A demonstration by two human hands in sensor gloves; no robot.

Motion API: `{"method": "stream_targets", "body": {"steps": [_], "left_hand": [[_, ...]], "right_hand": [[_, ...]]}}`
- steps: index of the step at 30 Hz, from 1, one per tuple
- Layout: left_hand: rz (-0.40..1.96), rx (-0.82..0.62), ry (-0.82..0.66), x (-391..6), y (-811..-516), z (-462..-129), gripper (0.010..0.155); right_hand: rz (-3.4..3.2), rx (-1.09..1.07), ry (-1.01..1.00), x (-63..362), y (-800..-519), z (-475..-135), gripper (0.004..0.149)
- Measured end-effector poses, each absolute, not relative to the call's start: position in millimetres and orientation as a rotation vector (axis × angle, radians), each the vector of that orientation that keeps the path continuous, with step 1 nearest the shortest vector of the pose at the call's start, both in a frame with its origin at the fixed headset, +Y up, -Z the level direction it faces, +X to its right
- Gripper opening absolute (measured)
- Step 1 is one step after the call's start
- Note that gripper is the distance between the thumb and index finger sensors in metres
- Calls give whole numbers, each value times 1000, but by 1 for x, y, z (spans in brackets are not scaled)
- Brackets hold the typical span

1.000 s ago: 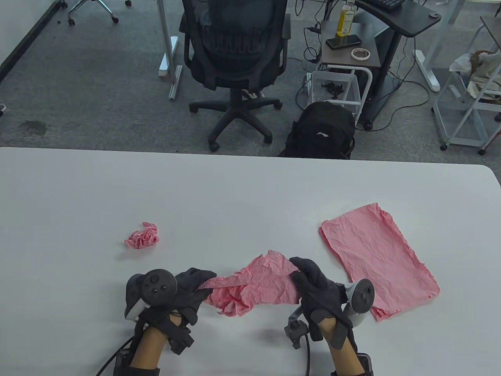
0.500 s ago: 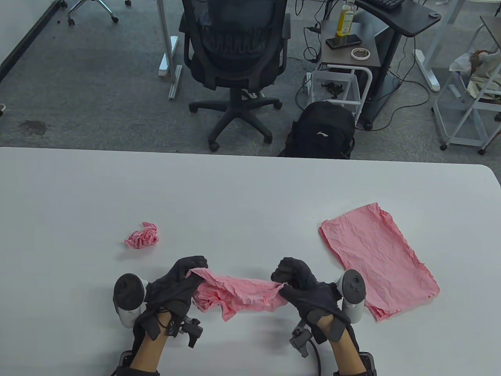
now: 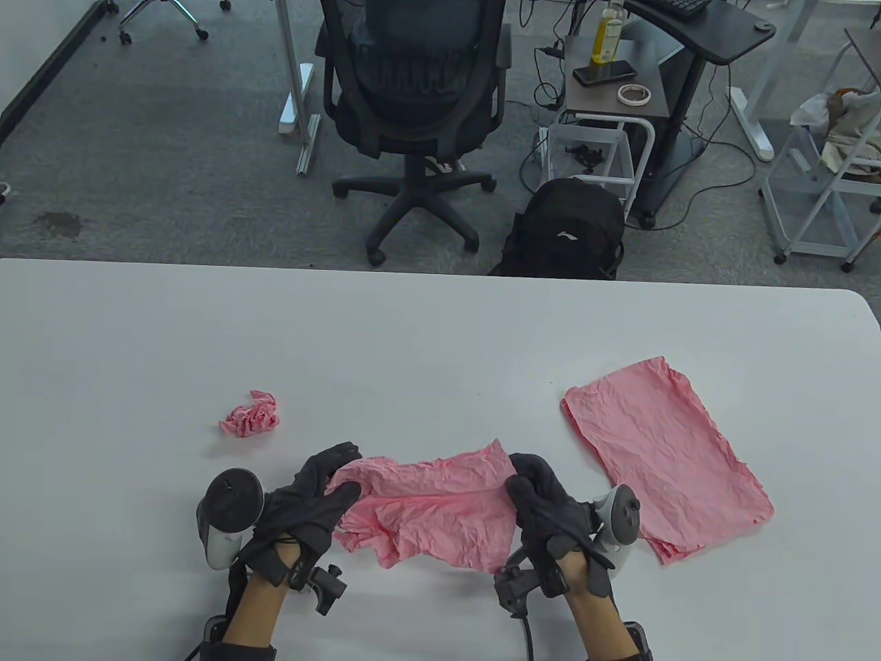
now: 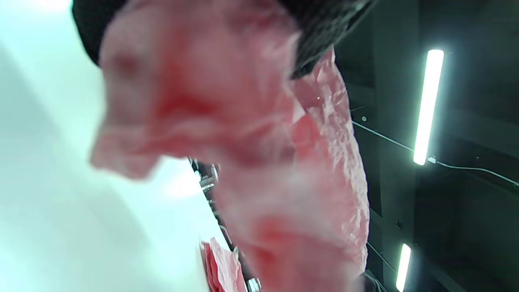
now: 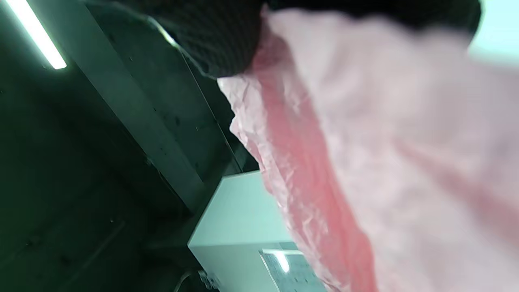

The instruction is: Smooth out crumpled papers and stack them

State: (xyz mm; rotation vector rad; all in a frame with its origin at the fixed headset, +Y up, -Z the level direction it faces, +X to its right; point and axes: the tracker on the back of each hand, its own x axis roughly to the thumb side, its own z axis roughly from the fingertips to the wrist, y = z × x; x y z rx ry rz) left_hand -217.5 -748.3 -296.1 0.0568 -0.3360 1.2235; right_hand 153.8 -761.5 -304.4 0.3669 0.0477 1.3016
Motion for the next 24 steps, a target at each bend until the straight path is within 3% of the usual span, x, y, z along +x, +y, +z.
{"method": "stream_targets", "body": {"steps": [4,9,11,15,17,24], "left_hand": [[1265,21,-340,-216,-745,-296,58],[905,43,-313,-218,-740,-293,54],[889,73,-292,-222,-740,-295,45],[1523,45,-329,-229,-755,-298,45],[1824,-83,-358,-224,-764,-301,46],[1843,-149,-457,-222,-768,-306,46]], "right_hand": [[1380,269,-104,160,-760,-302,42],[1239,279,-105,169,-760,-304,42],[1242,255,-112,174,-761,-307,42],[1337,211,-76,178,-765,-308,42],[1392,217,-1,172,-769,-309,43],[1404,183,4,174,-771,-310,42]]}}
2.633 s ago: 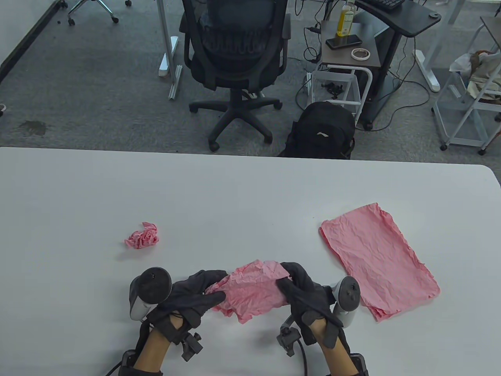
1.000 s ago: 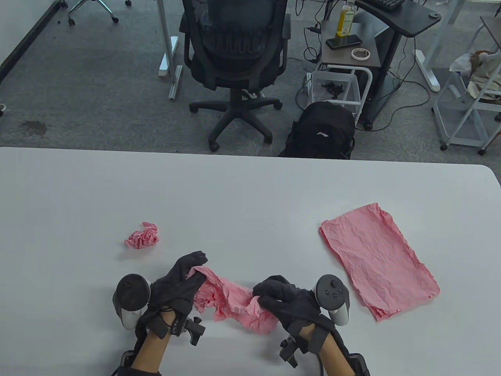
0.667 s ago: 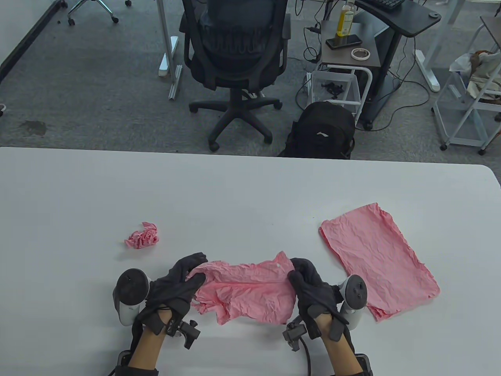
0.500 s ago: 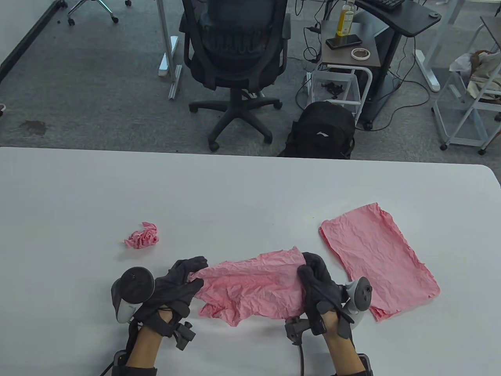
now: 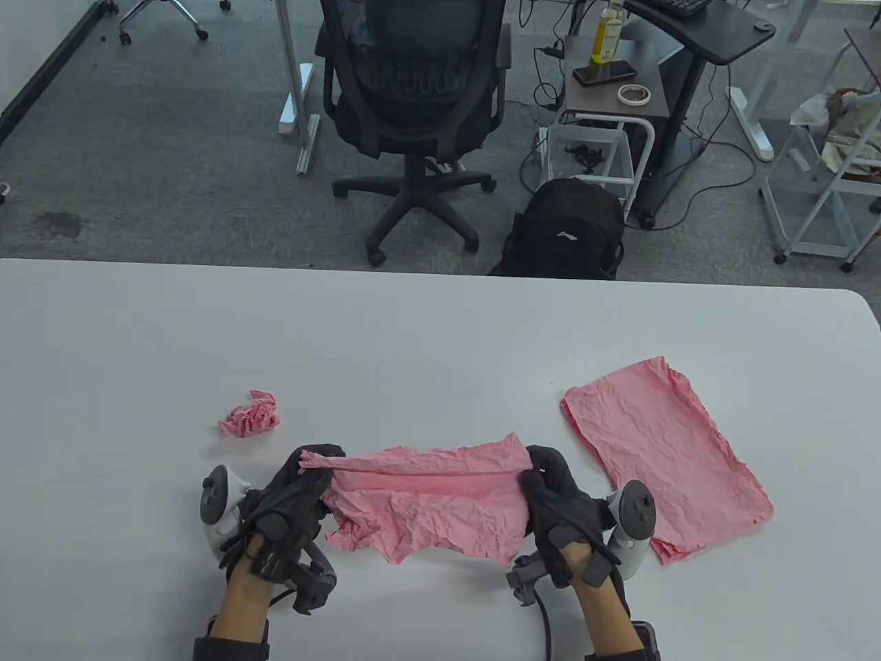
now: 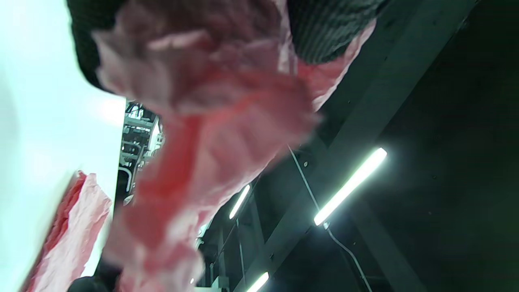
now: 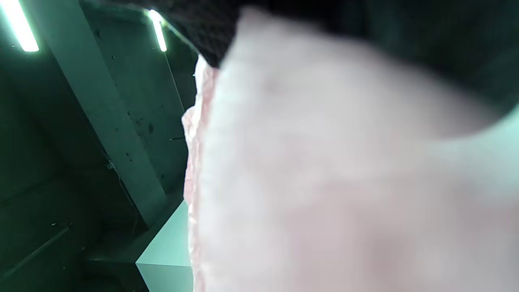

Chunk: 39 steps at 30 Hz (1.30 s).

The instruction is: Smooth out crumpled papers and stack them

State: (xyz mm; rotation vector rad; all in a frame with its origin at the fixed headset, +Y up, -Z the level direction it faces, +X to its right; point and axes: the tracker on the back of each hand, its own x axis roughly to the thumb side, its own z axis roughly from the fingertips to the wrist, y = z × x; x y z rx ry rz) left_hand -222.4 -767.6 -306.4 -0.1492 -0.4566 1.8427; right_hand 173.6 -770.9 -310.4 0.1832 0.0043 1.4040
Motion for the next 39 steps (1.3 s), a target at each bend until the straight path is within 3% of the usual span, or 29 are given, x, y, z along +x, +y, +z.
{"method": "stream_targets", "body": {"steps": [3,6,8,10,12,14,16,19,22,24,26,30,33,35,36,39], "left_hand": [[1818,-114,-373,-228,-771,-306,46],[1642,-78,-212,-237,-767,-304,47],[1054,39,-134,-242,-752,-300,55],[619,8,-86,-234,-744,-295,68],[366,18,-58,-226,-742,-293,78],[355,31,-171,-216,-739,-290,83],[413,83,-388,-197,-735,-285,75],[287,-68,-532,-161,-744,-284,59],[92,-232,-538,-147,-761,-289,63],[115,-459,-523,-148,-773,-291,73],[184,-515,-498,-152,-777,-290,84],[135,-572,-481,-158,-780,-291,91],[140,-596,-483,-160,-782,-292,95],[118,-595,-464,-159,-782,-291,96],[108,-597,-462,-157,-783,-291,96],[91,-598,-437,-152,-784,-290,86]], "right_hand": [[1443,154,-2,178,-772,-310,42],[1541,98,-5,180,-770,-309,42],[1716,89,18,178,-767,-307,43],[1855,77,39,173,-766,-303,43],[2002,72,11,169,-763,-301,43],[2101,105,-28,165,-760,-301,43],[2178,125,-72,165,-757,-299,43],[2203,191,-81,166,-753,-301,42],[2178,225,-35,169,-752,-301,42],[2337,140,-94,173,-749,-300,42],[2518,125,-132,175,-748,-302,42],[2558,19,-158,180,-749,-301,42],[2553,36,-323,182,-734,-293,54],[2524,184,-470,171,-717,-282,53],[2492,358,-496,157,-710,-276,50],[2476,731,-277,105,-719,-266,41]]}}
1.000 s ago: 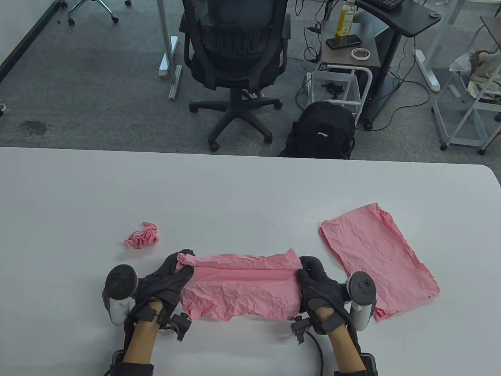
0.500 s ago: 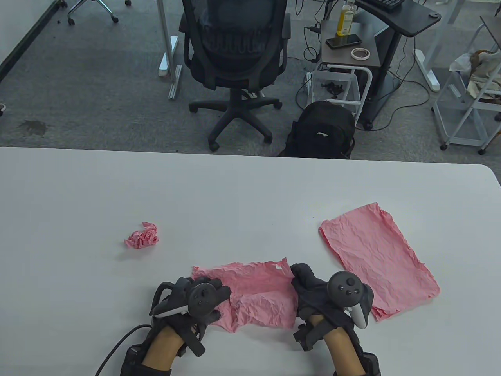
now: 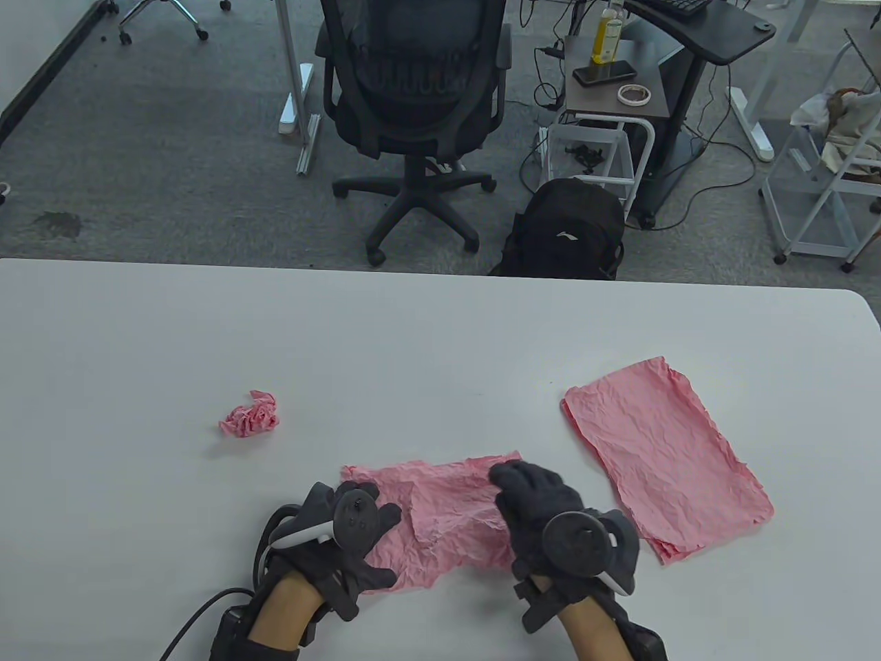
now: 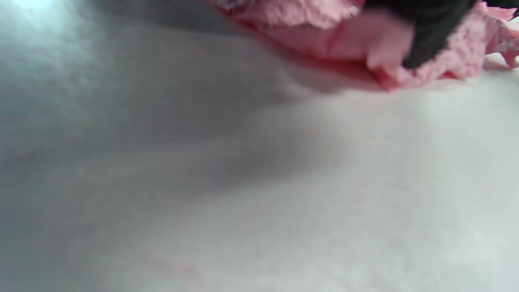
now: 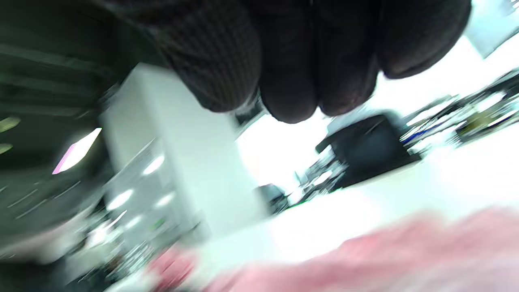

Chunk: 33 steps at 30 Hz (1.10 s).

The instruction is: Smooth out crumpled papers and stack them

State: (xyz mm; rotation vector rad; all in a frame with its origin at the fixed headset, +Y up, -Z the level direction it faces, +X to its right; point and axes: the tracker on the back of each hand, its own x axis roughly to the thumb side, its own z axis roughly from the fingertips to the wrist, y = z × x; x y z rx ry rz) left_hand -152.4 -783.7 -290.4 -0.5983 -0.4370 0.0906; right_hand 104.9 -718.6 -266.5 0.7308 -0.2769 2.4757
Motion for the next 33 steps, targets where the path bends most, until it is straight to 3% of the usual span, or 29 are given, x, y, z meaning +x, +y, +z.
{"method": "stream_targets", "body": {"steps": [3,6,8,14,18,22,30,33], "left_hand": [[112,-578,-432,-153,-785,-290,77],[134,-600,-422,-154,-785,-291,78],[108,-584,-420,-154,-784,-291,80],[93,-493,-384,-155,-782,-291,78],[112,-535,-382,-157,-783,-290,89],[88,-597,-379,-155,-786,-289,101],[138,-614,-351,-162,-786,-290,102],[128,-618,-344,-163,-785,-290,102]], "right_hand": [[2741,801,106,66,-746,-264,42],[2834,770,135,62,-761,-276,40],[2900,668,285,67,-765,-279,41],[2951,408,485,86,-770,-287,57],[2886,368,486,102,-776,-293,76],[2853,344,478,111,-775,-298,64],[2714,167,820,146,-777,-305,78],[2770,111,743,152,-776,-303,79]]}}
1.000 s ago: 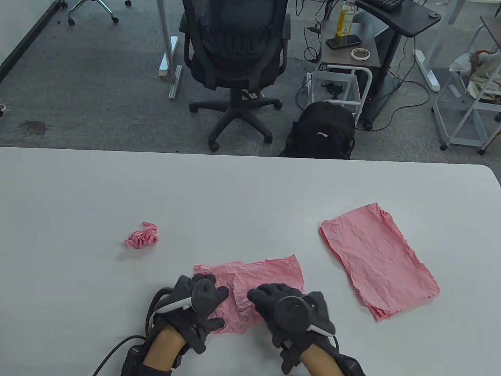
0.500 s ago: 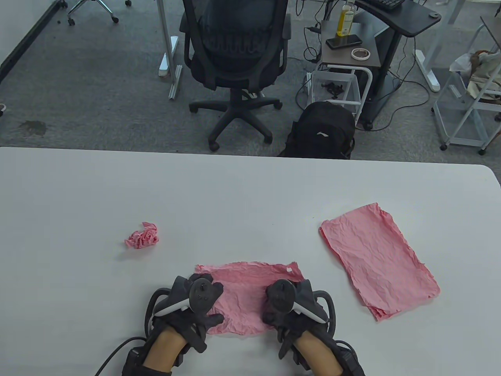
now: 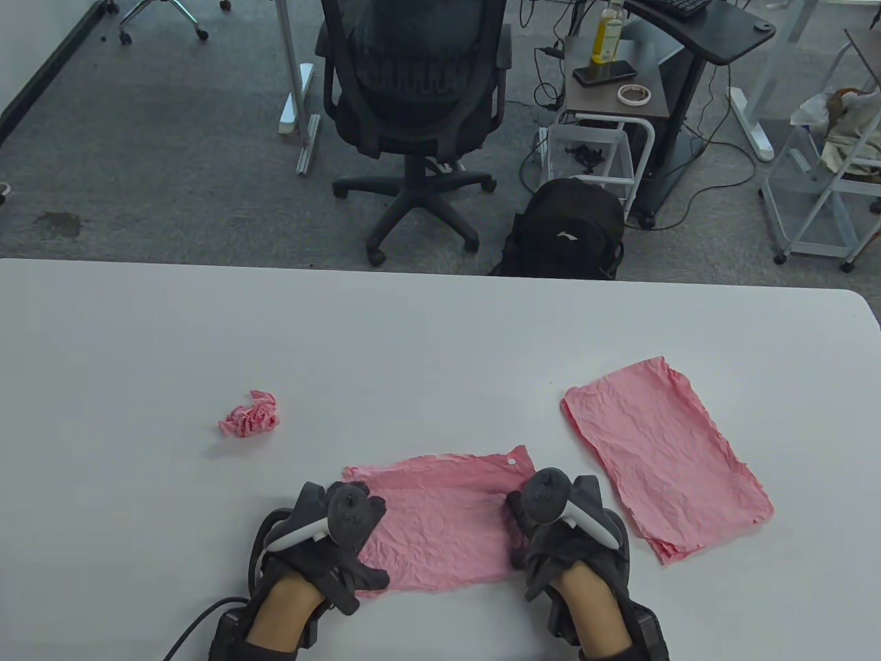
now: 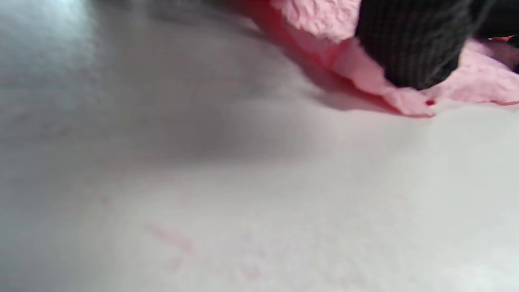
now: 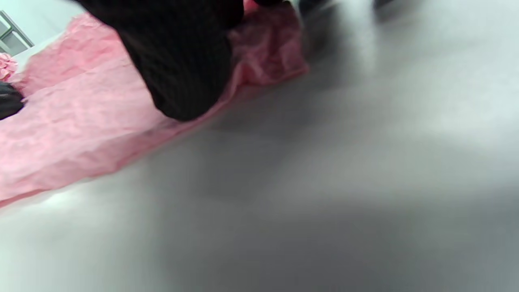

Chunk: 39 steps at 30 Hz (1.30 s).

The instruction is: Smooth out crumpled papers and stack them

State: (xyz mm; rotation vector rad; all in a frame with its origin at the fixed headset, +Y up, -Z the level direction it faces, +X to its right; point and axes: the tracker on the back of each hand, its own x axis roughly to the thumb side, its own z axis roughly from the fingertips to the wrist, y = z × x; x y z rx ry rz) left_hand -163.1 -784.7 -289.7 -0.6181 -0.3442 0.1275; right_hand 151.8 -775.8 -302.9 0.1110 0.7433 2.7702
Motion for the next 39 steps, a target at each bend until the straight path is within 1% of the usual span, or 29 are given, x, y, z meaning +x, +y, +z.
{"method": "stream_targets", "body": {"steps": [3,4,5,6,7,8,9,10,11,14,16,17,19,21,23,25,27,28,29,30,31,32,33,34,35,36,37,38,39], "left_hand": [[138,-635,-349,-162,-786,-291,103],[136,-682,-351,-162,-786,-291,104],[142,-676,-365,-161,-785,-290,104],[138,-656,-395,-160,-785,-290,105],[141,-652,-409,-160,-785,-290,104],[146,-679,-417,-158,-785,-290,105],[152,-694,-427,-157,-786,-289,106],[150,-715,-436,-156,-787,-290,107],[138,-701,-437,-156,-785,-290,107],[149,-710,-440,-157,-786,-289,106],[146,-716,-438,-157,-787,-290,107],[143,-715,-435,-157,-787,-290,106],[136,-710,-432,-157,-786,-290,106],[144,-709,-431,-157,-786,-289,106],[138,-707,-431,-157,-786,-289,105],[137,-700,-423,-158,-786,-287,105],[144,-698,-414,-158,-787,-287,104],[137,-696,-404,-159,-787,-287,104],[124,-687,-387,-160,-786,-289,104],[123,-683,-378,-161,-786,-289,104],[129,-682,-362,-163,-786,-291,103],[143,-685,-357,-164,-787,-291,103],[152,-684,-354,-166,-787,-292,103],[154,-683,-350,-167,-787,-293,103],[153,-681,-346,-168,-787,-293,103],[156,-678,-344,-169,-787,-292,103],[157,-675,-341,-170,-788,-291,102],[170,-674,-340,-171,-788,-291,102],[180,-677,-335,-171,-789,-291,102]], "right_hand": [[2796,133,683,146,-772,-297,75],[2837,176,599,141,-765,-294,73],[2858,234,529,137,-760,-293,71],[2855,340,395,128,-754,-290,69],[2830,414,310,121,-752,-288,66],[2783,524,234,105,-752,-285,63],[2756,597,234,95,-754,-284,61],[2732,710,282,77,-758,-283,60],[2739,765,354,64,-763,-283,59],[2802,780,513,48,-777,-289,58],[2804,610,718,65,-787,-301,61],[2726,568,738,74,-789,-305,62],[2728,315,633,102,-789,-314,61],[2683,202,642,126,-790,-321,61],[2685,129,619,138,-789,-325,61],[2700,123,587,143,-788,-325,60],[2745,200,504,137,-785,-321,61],[2764,278,467,132,-783,-318,62],[2777,407,414,121,-776,-310,63],[2774,480,363,111,-771,-304,63],[2757,627,315,93,-767,-294,62],[2739,721,325,80,-767,-288,61],[2727,810,378,64,-770,-281,59],[2728,873,476,50,-775,-277,59],[2738,887,550,45,-780,-278,58],[2780,843,634,46,-785,-281,60],[2781,823,639,50,-784,-284,61],[2697,790,594,60,-786,-290,61],[2660,647,603,74,-787,-294,62]]}}
